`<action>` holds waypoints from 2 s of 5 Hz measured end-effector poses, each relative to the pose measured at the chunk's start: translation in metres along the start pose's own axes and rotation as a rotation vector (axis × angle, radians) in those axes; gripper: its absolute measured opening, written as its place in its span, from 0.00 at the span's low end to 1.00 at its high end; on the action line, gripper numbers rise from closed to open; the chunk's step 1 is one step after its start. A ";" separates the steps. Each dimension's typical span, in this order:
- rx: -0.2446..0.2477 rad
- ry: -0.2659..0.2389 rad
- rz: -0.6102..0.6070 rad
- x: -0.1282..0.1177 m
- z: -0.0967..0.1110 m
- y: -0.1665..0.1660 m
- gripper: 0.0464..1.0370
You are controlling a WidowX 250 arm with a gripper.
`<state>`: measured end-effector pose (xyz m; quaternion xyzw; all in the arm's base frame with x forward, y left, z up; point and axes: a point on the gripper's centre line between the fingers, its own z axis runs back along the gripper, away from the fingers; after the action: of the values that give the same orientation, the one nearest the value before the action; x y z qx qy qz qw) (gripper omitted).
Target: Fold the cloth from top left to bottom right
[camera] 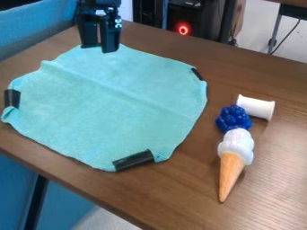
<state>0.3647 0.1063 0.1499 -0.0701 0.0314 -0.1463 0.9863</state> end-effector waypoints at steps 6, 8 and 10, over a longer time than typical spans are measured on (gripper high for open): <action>0.438 -0.204 -0.328 0.046 0.039 0.092 0.96; 0.480 -0.160 -0.332 0.052 0.017 0.112 0.96; 0.478 -0.101 -0.315 0.058 -0.011 0.130 0.96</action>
<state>0.4562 0.2109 0.1176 0.1530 -0.0642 -0.2974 0.9402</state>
